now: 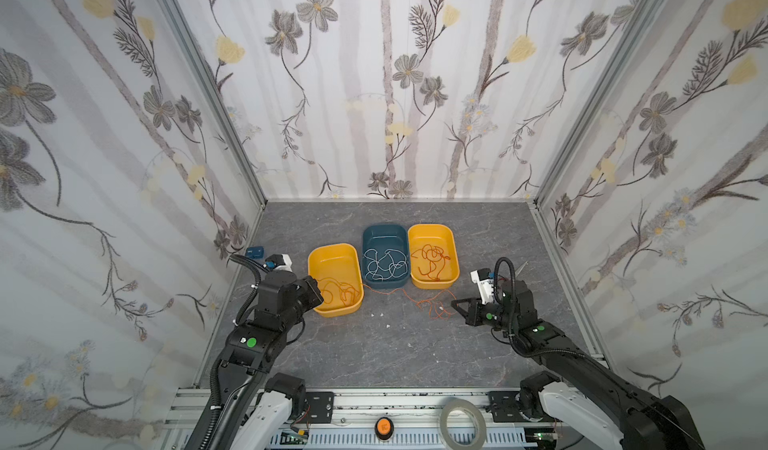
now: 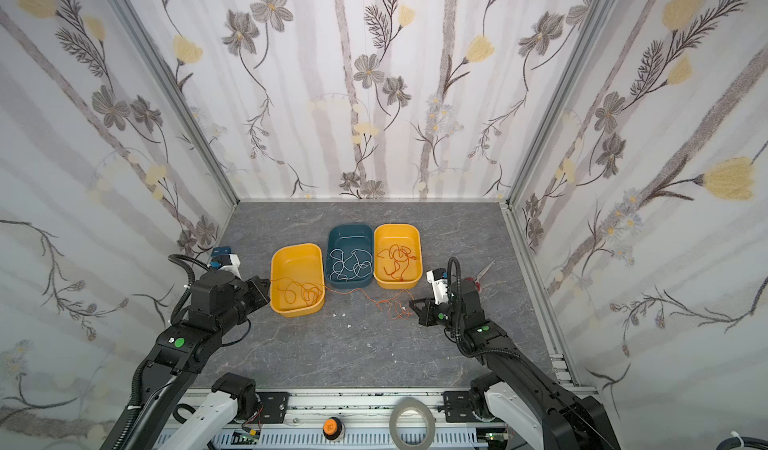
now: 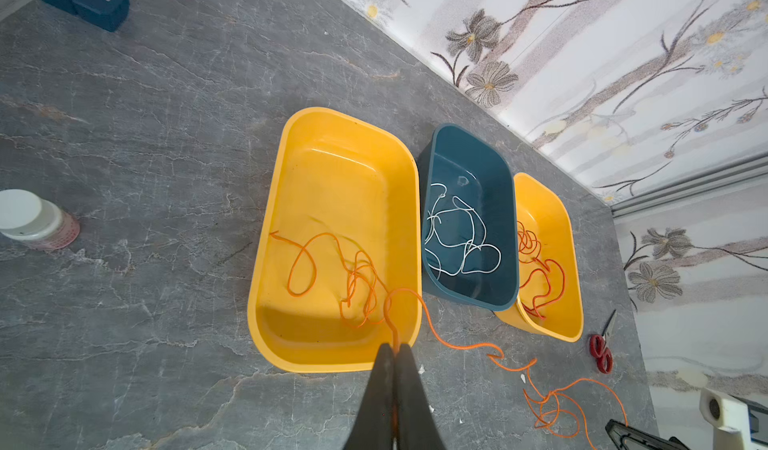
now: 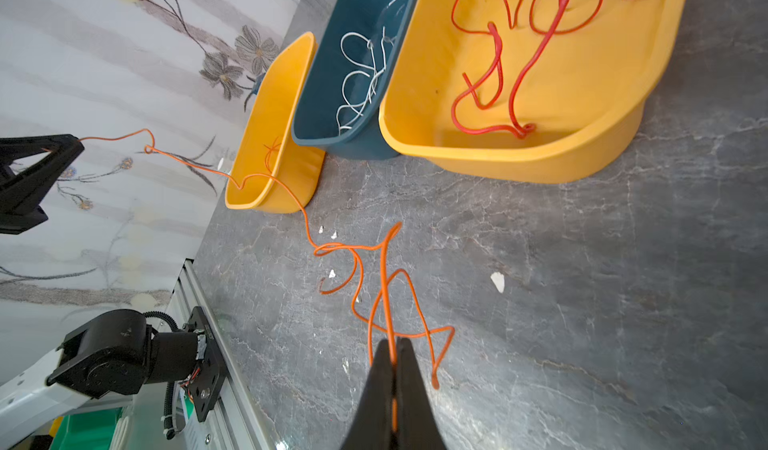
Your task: Untangle the cables
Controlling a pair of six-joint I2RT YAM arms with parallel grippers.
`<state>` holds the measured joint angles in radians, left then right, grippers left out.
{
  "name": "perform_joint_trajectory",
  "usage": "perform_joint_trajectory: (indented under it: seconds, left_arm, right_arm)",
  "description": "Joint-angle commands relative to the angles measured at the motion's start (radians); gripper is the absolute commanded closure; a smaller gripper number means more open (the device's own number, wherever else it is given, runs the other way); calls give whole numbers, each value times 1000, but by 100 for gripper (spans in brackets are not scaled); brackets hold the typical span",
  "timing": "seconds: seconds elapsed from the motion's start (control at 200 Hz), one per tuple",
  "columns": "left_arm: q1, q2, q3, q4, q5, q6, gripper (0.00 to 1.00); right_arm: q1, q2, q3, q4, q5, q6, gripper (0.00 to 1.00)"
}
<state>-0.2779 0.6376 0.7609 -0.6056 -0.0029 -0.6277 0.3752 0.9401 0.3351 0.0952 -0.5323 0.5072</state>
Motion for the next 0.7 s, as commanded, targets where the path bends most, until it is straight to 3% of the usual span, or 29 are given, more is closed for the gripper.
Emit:
perform_joint_trajectory:
  seconds: [0.0,0.24,0.365,0.495,0.61,0.694]
  left_arm:
    - [5,2,0,6,-14,8,100]
    - [12,-2,9,-3,-29,12,100]
    - [14,7,-3,10,-20,7,100]
    - [14,18,-24,49,19,-5,100]
    - [14,42,-39,101,96,-10,100]
    - [13,61,-56,143,150,-23,100]
  right_arm:
    - [-2,17,11,-25,11,1,100]
    - [-1,-52,44,-116,162,-1,99]
    - [0,-136,24,-74,207,19,98]
    - [0,-145,25,27,112,42,95]
    - [5,-41,84,14,-17,26,93]
    - [34,53,120,-6,-41,8,92]
